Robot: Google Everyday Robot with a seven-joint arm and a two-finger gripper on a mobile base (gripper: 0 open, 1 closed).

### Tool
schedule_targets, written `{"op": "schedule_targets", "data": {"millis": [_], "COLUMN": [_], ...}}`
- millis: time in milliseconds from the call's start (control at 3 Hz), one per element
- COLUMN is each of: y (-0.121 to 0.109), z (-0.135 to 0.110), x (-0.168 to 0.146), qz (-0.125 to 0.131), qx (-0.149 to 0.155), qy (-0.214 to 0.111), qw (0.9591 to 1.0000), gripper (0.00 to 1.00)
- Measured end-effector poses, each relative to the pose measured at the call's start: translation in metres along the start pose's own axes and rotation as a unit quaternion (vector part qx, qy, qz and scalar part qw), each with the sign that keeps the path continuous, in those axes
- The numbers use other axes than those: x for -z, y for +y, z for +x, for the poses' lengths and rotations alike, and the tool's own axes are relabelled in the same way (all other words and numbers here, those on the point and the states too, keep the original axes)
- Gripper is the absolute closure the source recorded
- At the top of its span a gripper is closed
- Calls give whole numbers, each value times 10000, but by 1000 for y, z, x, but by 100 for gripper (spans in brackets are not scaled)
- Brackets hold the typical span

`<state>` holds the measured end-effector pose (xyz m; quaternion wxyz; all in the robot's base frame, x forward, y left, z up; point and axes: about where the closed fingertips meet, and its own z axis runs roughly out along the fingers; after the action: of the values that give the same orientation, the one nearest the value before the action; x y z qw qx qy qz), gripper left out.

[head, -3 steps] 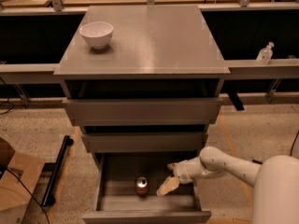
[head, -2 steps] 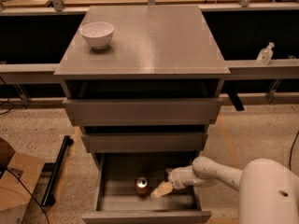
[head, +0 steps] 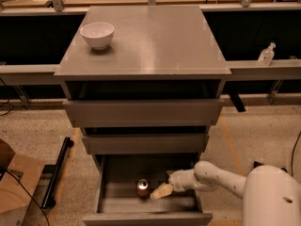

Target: Pick coke can from bottom drawer and place on counter

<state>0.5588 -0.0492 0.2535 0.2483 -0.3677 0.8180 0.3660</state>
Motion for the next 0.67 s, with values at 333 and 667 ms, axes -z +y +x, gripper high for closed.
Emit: {"op": "schedule_targets", "data": {"millis": [333, 667], "y": [-8, -16], "z": [4, 10], "x": [-25, -55], "qz": [155, 297], "qx": [-124, -266], "qy": [-359, -609], "qw": [9992, 9973], "gripper": [0, 0]}}
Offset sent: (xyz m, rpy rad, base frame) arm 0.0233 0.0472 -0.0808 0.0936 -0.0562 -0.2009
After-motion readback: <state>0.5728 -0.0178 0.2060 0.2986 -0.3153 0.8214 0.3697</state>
